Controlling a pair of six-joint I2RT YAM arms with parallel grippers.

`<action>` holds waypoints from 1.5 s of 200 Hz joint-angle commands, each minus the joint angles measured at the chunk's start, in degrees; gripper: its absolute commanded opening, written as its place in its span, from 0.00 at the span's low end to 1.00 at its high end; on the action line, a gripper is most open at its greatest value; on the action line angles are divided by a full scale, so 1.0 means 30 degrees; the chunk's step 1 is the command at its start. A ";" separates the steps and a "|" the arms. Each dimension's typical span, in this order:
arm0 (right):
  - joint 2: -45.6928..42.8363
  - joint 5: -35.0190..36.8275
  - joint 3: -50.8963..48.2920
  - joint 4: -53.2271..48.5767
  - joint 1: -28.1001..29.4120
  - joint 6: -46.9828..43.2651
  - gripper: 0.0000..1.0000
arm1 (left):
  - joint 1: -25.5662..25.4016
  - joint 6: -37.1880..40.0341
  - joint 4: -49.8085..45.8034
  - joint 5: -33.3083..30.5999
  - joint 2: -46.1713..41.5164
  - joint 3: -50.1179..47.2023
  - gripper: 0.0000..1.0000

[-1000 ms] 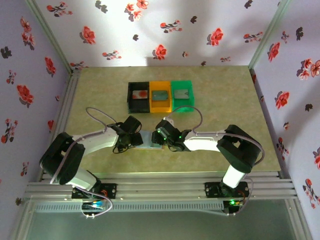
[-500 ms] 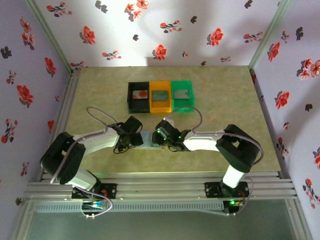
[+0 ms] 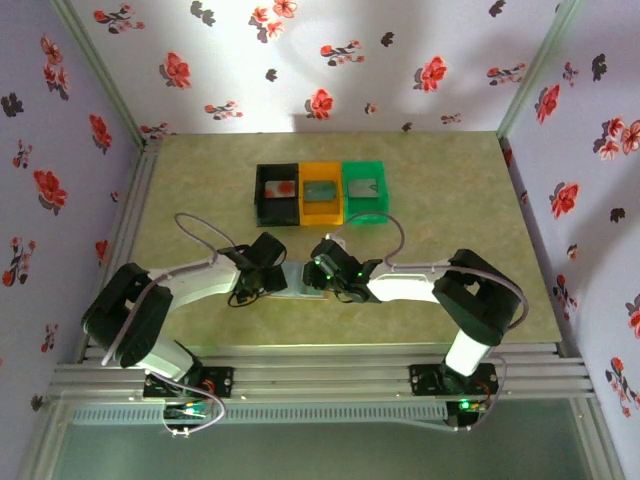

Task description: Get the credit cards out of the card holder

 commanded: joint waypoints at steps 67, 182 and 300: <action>0.0104 0.0211 0.0109 -0.0647 0.0109 0.0226 0.42 | -0.0736 -0.0786 0.4867 0.4556 0.3483 -0.2010 0.79; 0.0703 0.0490 0.0162 -0.0938 0.0097 0.0369 0.41 | -0.0869 -0.0902 0.5270 0.4642 0.3542 -0.2210 0.78; 0.1268 0.0156 0.0141 -0.0397 0.0128 0.0335 0.40 | -0.1118 -0.1166 0.5888 0.4877 0.3995 -0.2279 0.79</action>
